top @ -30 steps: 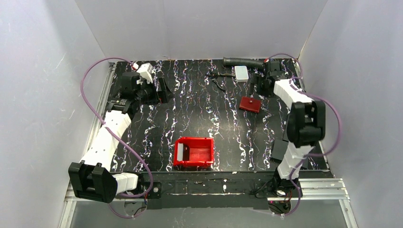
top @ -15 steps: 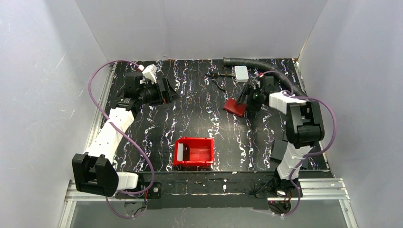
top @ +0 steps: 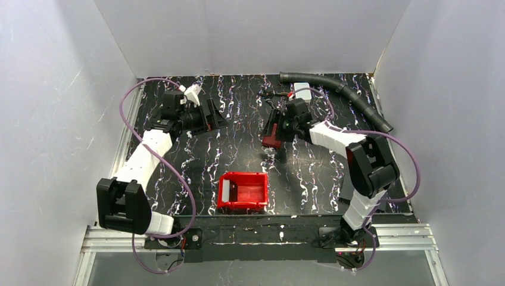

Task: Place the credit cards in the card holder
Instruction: Move the card holder to the center of the board.

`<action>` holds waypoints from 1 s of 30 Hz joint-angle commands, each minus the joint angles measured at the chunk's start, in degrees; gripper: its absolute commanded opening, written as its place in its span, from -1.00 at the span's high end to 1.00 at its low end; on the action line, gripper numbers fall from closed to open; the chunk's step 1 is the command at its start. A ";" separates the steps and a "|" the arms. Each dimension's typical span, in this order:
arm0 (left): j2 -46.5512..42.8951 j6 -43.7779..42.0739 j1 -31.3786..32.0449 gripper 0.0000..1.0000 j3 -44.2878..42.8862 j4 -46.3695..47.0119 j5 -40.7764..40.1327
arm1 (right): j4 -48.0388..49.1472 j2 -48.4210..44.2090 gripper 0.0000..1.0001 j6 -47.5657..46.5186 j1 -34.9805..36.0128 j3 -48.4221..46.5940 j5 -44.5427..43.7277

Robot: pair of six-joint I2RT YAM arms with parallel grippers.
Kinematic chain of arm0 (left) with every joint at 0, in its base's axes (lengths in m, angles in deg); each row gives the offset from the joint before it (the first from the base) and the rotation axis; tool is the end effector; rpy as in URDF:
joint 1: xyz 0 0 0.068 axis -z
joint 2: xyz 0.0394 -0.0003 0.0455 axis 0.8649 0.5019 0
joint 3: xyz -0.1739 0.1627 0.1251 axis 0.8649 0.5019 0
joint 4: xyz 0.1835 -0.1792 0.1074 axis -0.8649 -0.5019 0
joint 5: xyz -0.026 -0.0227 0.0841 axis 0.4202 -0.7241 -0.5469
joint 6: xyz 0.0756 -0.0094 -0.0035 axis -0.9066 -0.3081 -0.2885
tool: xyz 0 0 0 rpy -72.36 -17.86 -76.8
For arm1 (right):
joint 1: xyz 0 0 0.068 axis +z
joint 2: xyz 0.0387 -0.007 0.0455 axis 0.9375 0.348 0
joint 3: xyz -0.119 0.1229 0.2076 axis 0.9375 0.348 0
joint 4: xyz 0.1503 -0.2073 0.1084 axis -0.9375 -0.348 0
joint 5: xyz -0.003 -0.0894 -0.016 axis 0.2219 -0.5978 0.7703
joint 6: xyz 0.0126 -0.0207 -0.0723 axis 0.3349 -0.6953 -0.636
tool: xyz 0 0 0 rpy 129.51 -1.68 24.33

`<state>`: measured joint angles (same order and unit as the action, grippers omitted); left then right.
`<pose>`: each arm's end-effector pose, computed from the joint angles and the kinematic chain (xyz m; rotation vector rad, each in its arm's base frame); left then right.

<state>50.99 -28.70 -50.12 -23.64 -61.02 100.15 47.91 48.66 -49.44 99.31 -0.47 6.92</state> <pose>0.3426 -0.0919 0.2834 0.0413 2.1726 -0.9128 0.3615 0.2200 0.1685 0.0937 2.3966 0.8254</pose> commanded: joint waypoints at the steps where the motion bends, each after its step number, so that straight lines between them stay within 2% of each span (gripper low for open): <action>1: 0.95 1.73 0.34 -0.99 -0.28 0.36 3.75 | -10.57 -3.77 -0.59 -11.78 -1.11 -3.13 -15.38; 3: 2.00 2.86 0.41 -0.99 -0.36 0.92 4.89 | -11.15 -3.41 -0.59 -12.70 -1.11 -4.30 -18.97; 5: 3.24 3.74 0.75 -0.90 -0.32 1.26 5.80 | -14.43 0.35 -0.56 -10.92 -1.11 -8.40 -22.99; 8: 5.26 4.18 1.93 -0.84 -0.39 1.27 7.16 | -17.74 6.10 -0.52 -9.23 -1.11 -13.56 -24.01; 12: 7.67 4.35 4.28 -0.81 -0.64 1.19 8.28 | -13.58 9.04 -0.19 -6.10 -1.66 -13.76 -21.53; 15: 9.34 4.98 5.40 -0.77 -0.96 1.19 9.33 | -10.05 9.75 -0.07 -5.10 -2.11 -12.56 -20.28; 19: 10.97 7.54 6.11 -0.72 -0.86 3.02 10.53 | -7.69 10.79 -0.04 -5.71 -2.75 -11.37 -16.01; 25: 19.42 19.82 6.16 -0.53 -2.91 9.57 16.09 | 2.77 11.66 0.32 -4.18 -2.95 -7.73 -2.77; 30: 25.56 20.54 6.15 -0.42 -8.14 7.59 16.14 | 10.65 12.52 0.63 -0.39 -2.95 -5.68 2.62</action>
<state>74.27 -11.02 -44.00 -27.27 -53.11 113.46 49.38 59.98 -53.06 96.07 -7.55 2.09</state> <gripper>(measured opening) 0.733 0.228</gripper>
